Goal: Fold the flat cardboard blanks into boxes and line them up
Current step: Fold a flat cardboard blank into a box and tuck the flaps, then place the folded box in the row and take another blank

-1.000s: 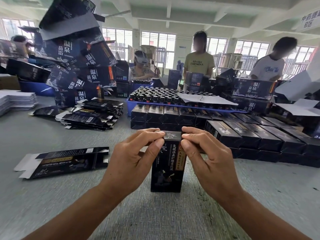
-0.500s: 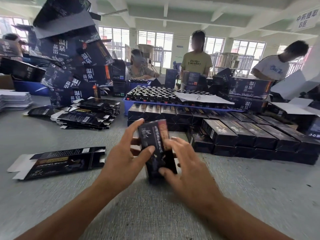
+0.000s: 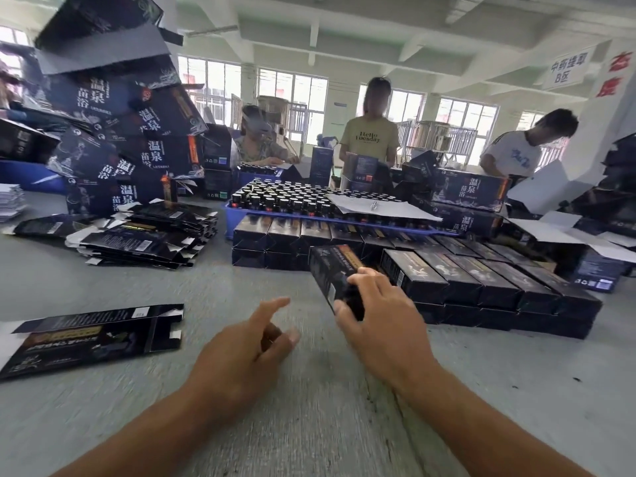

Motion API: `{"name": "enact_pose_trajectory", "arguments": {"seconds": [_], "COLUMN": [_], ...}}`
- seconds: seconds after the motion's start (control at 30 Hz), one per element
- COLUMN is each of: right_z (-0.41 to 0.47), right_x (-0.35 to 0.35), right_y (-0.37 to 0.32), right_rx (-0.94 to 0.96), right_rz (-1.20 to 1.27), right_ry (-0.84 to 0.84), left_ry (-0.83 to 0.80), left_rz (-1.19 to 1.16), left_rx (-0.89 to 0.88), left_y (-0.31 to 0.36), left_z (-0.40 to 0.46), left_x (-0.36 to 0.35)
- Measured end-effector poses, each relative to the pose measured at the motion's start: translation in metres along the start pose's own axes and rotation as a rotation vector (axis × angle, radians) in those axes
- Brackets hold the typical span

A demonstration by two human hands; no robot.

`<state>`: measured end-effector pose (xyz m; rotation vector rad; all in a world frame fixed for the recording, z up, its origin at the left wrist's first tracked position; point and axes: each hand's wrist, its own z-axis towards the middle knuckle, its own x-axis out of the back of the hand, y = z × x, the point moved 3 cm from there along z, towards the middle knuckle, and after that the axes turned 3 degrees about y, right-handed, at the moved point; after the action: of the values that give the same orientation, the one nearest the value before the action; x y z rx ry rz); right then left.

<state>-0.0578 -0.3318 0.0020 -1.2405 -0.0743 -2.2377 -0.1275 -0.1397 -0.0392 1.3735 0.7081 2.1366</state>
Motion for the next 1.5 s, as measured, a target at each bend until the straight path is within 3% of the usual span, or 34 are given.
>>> {"name": "enact_pose_trajectory", "arguments": {"seconds": [0.17,0.33,0.53,0.7,0.83,0.97,1.13,1.23,1.37,1.5], "right_z": [0.044,0.054,0.018,-0.025,-0.029,-0.03,-0.034,-0.035,-0.035,-0.036], "right_x": [-0.006,-0.016,-0.008,-0.03,-0.036,-0.035,-0.03,-0.028,-0.028,-0.028], "right_y": [0.03,0.045,0.006,-0.018,-0.017,-0.015,-0.013,-0.012,-0.011,-0.011], "right_rx": [-0.114,-0.19,-0.021,0.01,0.056,0.096,0.117,0.12,0.124,0.116], "right_rz": [-0.198,-0.345,-0.061,0.079,0.041,0.054,0.116,0.139,0.131,0.122], "right_ry": [0.011,-0.109,-0.05,-0.294,-0.361,-0.367,-0.392,-0.405,-0.398,-0.393], "left_ry": [-0.007,-0.021,-0.063,0.035,0.176,0.026,-0.223,-0.288,-0.25,-0.244], "left_rz": [0.051,0.094,0.121,0.369,0.625,0.62,0.555,0.528,0.712,0.63], "left_rx": [-0.038,-0.05,-0.068,-0.158,0.082,0.369,0.491,0.492,0.399,0.32], "left_y": [-0.004,-0.006,-0.002,-0.009,-0.047,-0.089,-0.111,-0.107,-0.086,-0.06], "left_z": [0.003,0.005,0.006,0.011,0.023,0.02,0.015,0.011,0.016,0.017], "left_x": [-0.001,-0.003,-0.004,0.026,0.077,0.112,0.123,0.117,0.099,0.078]}}
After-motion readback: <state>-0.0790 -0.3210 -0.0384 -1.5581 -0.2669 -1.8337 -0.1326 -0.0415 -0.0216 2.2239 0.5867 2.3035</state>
